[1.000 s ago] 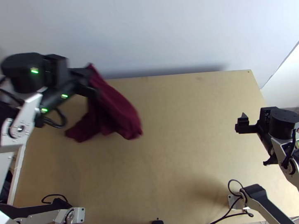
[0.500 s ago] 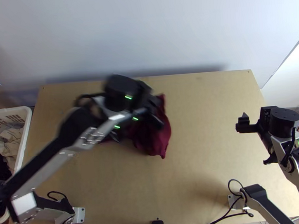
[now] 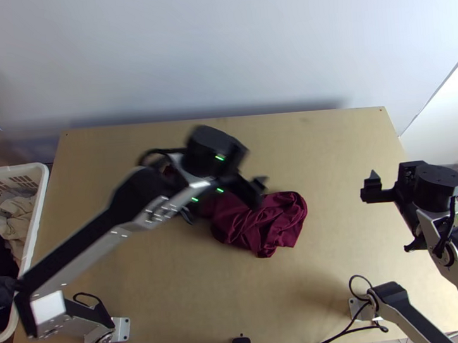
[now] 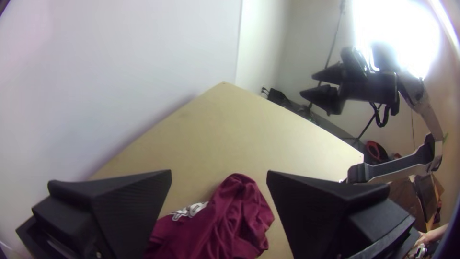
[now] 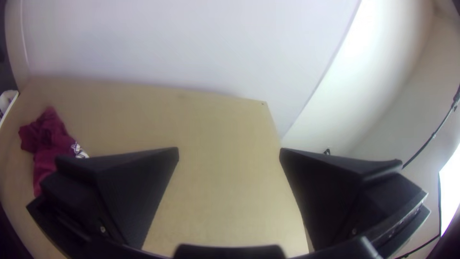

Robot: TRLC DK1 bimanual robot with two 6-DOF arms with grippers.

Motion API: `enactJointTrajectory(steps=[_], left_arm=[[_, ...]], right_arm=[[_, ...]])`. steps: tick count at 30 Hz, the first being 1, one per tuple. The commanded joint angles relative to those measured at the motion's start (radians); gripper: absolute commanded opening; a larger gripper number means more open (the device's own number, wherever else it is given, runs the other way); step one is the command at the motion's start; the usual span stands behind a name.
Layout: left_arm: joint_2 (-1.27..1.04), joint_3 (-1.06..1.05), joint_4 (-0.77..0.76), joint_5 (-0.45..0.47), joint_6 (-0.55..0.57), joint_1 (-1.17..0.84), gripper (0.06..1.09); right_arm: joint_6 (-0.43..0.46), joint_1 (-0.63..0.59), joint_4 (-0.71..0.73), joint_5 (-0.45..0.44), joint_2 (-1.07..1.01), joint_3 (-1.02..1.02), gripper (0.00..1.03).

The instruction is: Fold the t-shirt

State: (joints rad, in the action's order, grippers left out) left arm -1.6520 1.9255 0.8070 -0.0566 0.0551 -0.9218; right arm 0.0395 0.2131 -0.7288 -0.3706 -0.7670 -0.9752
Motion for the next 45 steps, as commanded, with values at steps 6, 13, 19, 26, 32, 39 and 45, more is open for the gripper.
enactJointTrajectory(steps=[6, 13, 19, 26, 32, 39, 45], left_arm=[[0.241, -0.171, 0.201, 0.0, -0.02, 0.4, 1.04], [0.371, -0.327, 0.258, 0.02, -0.032, 0.712, 1.04], [0.457, -0.444, 0.259, 0.061, -0.032, 0.864, 1.04], [0.534, -0.583, 0.247, 0.061, -0.032, 0.885, 1.04], [0.578, -0.666, 0.231, 0.061, -0.028, 0.891, 1.04], [0.621, -0.769, 0.192, 0.061, -0.028, 0.908, 1.04], [0.627, -0.807, 0.167, 0.061, -0.024, 0.91, 1.04]], right_arm=[[0.068, 0.23, 0.002, 0.075, -0.1, -0.068, 0.98], [0.068, 0.453, 0.029, 0.078, -0.267, -0.1, 0.98], [0.062, 0.608, 0.111, 0.078, -0.443, -0.141, 0.98], [0.037, 0.769, 0.135, 0.078, -0.696, -0.289, 0.98], [0.0, 0.81, 0.137, 0.153, -0.879, -0.375, 0.98], [-0.007, 0.815, 0.129, 0.177, -1.072, -0.51, 0.98], [-0.006, 0.81, 0.078, 0.203, -1.172, -0.603, 0.93]])
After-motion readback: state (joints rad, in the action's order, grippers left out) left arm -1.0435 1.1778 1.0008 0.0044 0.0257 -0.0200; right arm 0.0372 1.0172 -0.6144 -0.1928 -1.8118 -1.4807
